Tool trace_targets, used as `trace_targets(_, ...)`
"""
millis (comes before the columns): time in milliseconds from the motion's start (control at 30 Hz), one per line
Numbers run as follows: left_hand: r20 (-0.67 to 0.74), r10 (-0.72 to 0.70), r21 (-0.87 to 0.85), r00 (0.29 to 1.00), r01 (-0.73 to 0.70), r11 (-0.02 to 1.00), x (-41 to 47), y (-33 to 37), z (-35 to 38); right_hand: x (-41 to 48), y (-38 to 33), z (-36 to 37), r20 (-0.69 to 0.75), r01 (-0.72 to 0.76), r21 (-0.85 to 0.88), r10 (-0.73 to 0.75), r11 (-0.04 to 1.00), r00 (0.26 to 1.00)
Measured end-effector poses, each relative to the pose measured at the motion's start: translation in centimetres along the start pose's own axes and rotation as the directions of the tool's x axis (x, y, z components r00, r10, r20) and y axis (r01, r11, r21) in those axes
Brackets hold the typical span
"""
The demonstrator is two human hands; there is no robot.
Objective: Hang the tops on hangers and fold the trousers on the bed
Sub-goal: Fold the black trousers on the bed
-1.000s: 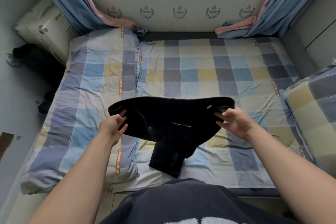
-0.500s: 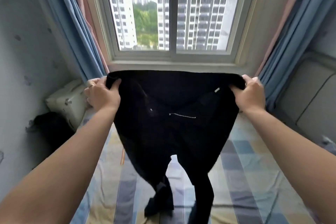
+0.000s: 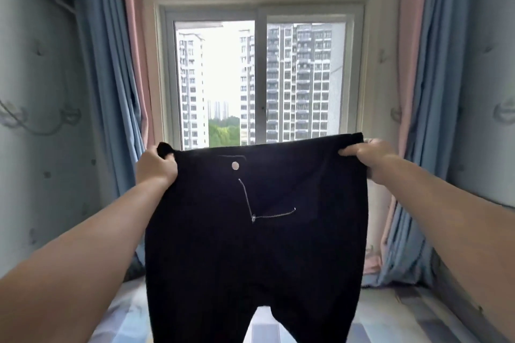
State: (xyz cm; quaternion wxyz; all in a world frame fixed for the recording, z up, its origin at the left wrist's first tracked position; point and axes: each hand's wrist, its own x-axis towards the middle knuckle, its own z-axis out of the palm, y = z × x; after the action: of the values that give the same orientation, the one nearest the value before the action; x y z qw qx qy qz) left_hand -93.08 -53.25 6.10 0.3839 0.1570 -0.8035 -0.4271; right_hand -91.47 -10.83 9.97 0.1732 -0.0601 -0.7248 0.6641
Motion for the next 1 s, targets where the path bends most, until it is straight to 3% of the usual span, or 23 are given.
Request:
trace_targets(200,0.161,-0.397,-0.114,0.904,0.417,0.902,2.4,0.4,0.0,1.2,-3.1,-0.2,0.161,-0.233,-0.058,0.239,0.971,0.958)
trace_targets(300,0.224,-0.438,-0.178,0.871,0.479,0.860,5.2,-1.5,1.0,0.9,-4.1,-0.5,0.268,-0.216,-0.006,0.209,0.976,0.941)
trace_targets(400,0.274,-0.448,-0.229,0.851,0.510,0.829,7.2,-2.6,1.6,0.5,-4.3,-0.6,0.280,-0.201,-0.102,0.222,0.974,0.934)
trace_targets(500,0.308,-0.429,-0.270,0.849,0.510,0.817,6.5,-1.4,1.0,0.1,-3.9,-0.3,0.125,-0.237,-0.206,0.266,0.949,0.956)
trace_targets(600,0.353,-0.413,-0.275,0.840,0.515,0.812,5.0,0.3,0.5,0.0,-3.8,1.0,0.091,-0.291,-0.136,0.304,0.947,0.948)
trace_targets(733,0.466,-0.291,-0.312,0.836,0.463,0.830,0.9,4.4,0.1,-0.8,-4.4,3.2,0.351,-0.314,0.086,0.266,0.946,0.898)
trace_targets(867,0.494,-0.138,-0.422,0.858,0.376,0.825,-2.7,8.0,0.3,-2.1,-5.4,5.3,0.500,-0.348,0.085,0.263,0.933,0.825)
trace_targets(1000,0.511,0.027,-0.479,0.859,0.258,0.839,-5.5,10.5,0.4,-4.1,-6.9,7.2,0.614,-0.286,0.038,0.203,0.957,0.763)
